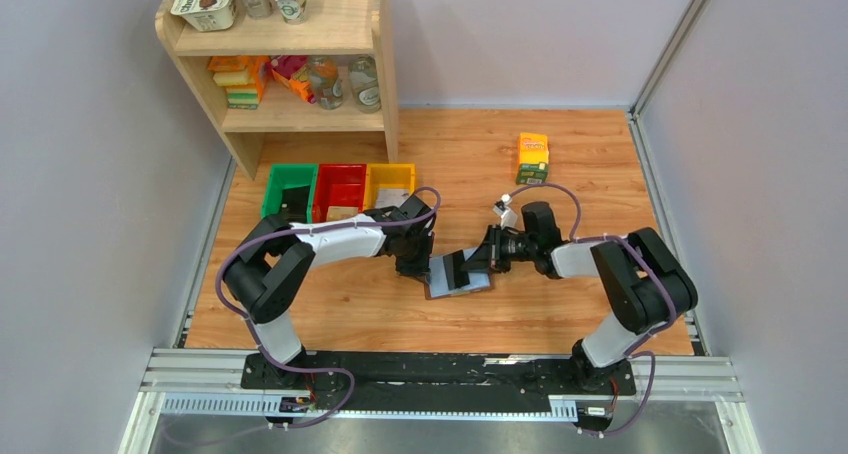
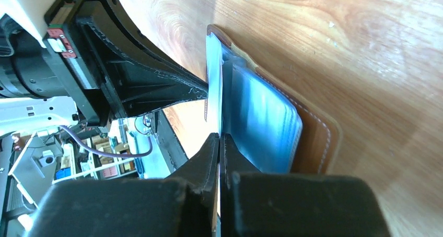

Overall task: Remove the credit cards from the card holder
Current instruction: Remove the credit card from the card holder, then place the credit card in the storage box.

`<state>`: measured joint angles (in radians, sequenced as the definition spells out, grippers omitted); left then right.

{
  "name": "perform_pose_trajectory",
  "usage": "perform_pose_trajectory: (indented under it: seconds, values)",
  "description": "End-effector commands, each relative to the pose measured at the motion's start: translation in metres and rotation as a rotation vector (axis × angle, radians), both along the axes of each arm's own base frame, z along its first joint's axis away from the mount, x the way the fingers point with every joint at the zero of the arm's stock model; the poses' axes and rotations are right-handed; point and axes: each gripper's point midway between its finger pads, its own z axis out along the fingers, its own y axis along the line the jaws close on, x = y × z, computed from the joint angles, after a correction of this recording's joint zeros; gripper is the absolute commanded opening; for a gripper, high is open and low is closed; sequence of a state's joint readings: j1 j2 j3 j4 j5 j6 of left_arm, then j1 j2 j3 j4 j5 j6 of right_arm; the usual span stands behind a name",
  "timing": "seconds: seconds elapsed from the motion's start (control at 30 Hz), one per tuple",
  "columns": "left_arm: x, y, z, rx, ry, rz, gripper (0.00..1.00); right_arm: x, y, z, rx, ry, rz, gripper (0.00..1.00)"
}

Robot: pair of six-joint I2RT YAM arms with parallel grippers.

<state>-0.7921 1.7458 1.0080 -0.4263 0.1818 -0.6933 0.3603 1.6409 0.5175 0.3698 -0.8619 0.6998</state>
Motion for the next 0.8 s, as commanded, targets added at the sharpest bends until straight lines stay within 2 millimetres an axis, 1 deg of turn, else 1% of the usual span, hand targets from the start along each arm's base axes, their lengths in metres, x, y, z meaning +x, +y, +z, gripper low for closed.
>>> perform_pose_trajectory:
  seconds: [0.0,0.13,0.2,0.33,0.37,0.4,0.43,0.47,0.5,0.53,0.57,0.6,0.63,0.67,0.7,0.73,0.77]
  values:
    - [-0.002,0.019,-0.018,0.086,-0.028,0.006,0.00,0.002,-0.013,0.006,-0.053,-0.058,-0.020,0.00]
    - [0.001,0.017,-0.010,0.064,-0.054,0.007,0.00,0.003,-0.024,0.010,-0.133,-0.097,-0.047,0.00]
    - [0.003,0.015,-0.003,0.049,-0.073,0.011,0.03,0.004,-0.031,0.018,-0.173,-0.136,-0.067,0.00]
    - [0.011,0.010,0.021,0.007,-0.127,0.028,0.24,0.006,-0.045,0.036,-0.264,-0.215,-0.114,0.00]
    - [0.014,0.010,0.030,-0.009,-0.145,0.036,0.33,0.008,-0.048,0.044,-0.292,-0.252,-0.125,0.00]
    - [0.016,0.010,0.037,-0.014,-0.154,0.043,0.38,0.008,-0.050,0.050,-0.324,-0.287,-0.131,0.00]
    - [0.019,0.010,0.051,-0.041,-0.178,0.057,0.40,0.009,-0.053,0.059,-0.348,-0.328,-0.145,0.00]
    - [0.020,0.010,0.057,-0.053,-0.181,0.071,0.45,0.011,-0.055,0.067,-0.376,-0.372,-0.162,0.00]
    - [0.024,0.012,0.073,-0.087,-0.207,0.091,0.46,0.011,-0.056,0.076,-0.404,-0.421,-0.174,0.00]
    - [0.024,0.012,0.081,-0.115,-0.203,0.112,0.50,0.012,-0.057,0.087,-0.423,-0.471,-0.190,0.00]
    - [0.029,0.017,0.095,-0.146,-0.224,0.139,0.52,0.013,-0.058,0.095,-0.448,-0.517,-0.205,0.00]
    - [0.029,0.019,0.103,-0.171,-0.221,0.162,0.56,0.012,-0.057,0.105,-0.464,-0.569,-0.216,0.00]
    - [0.034,0.025,0.119,-0.203,-0.243,0.193,0.59,0.013,-0.058,0.113,-0.486,-0.621,-0.233,0.00]
    - [0.037,0.032,0.125,-0.217,-0.236,0.235,0.61,0.010,-0.055,0.121,-0.504,-0.673,-0.231,0.00]
    - [0.037,0.035,0.138,-0.249,-0.248,0.255,0.63,0.012,-0.056,0.129,-0.536,-0.727,-0.256,0.00]
    - [0.039,0.039,0.144,-0.280,-0.228,0.290,0.65,0.011,-0.053,0.136,-0.555,-0.775,-0.257,0.00]
    - [0.036,0.039,0.158,-0.334,-0.219,0.306,0.66,0.008,-0.047,0.142,-0.571,-0.821,-0.247,0.00]
